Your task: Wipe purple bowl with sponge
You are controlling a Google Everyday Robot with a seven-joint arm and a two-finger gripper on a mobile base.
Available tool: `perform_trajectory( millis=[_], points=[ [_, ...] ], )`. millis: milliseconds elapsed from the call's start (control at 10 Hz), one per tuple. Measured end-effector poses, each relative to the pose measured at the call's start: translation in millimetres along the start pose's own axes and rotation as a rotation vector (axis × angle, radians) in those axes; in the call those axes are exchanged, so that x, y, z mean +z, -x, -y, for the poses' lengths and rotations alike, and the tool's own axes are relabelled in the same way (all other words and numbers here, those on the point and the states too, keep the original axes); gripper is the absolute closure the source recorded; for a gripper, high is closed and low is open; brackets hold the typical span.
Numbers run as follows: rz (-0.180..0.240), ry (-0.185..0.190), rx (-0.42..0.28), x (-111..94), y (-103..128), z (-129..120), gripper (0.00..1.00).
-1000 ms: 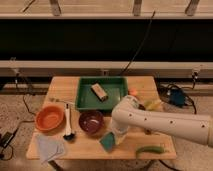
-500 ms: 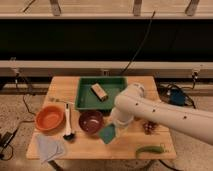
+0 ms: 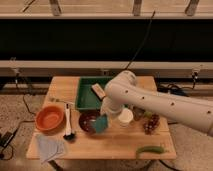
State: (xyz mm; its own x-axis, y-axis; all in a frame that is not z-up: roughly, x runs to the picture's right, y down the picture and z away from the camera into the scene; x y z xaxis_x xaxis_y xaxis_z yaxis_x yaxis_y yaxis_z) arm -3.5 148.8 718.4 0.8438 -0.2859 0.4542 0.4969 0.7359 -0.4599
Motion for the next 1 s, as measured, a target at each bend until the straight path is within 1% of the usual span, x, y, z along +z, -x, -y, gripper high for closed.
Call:
perform_trajectory(
  millis=[200, 400, 600, 900, 1000],
  points=[
    [-0.008, 0.014, 0.003, 10.4, 2.2, 12.5, 1.0],
    [-0.015, 0.034, 0.009, 27.3, 3.6, 23.8, 1.0],
    [-0.023, 0.04, 0.007, 35.0, 7.1, 32.4, 1.0],
    [-0.03, 0.037, -0.001, 43.1, 14.2, 46.1, 1.0],
    [-0.031, 0.031, -0.004, 45.3, 16.1, 51.2, 1.0]
  ],
)
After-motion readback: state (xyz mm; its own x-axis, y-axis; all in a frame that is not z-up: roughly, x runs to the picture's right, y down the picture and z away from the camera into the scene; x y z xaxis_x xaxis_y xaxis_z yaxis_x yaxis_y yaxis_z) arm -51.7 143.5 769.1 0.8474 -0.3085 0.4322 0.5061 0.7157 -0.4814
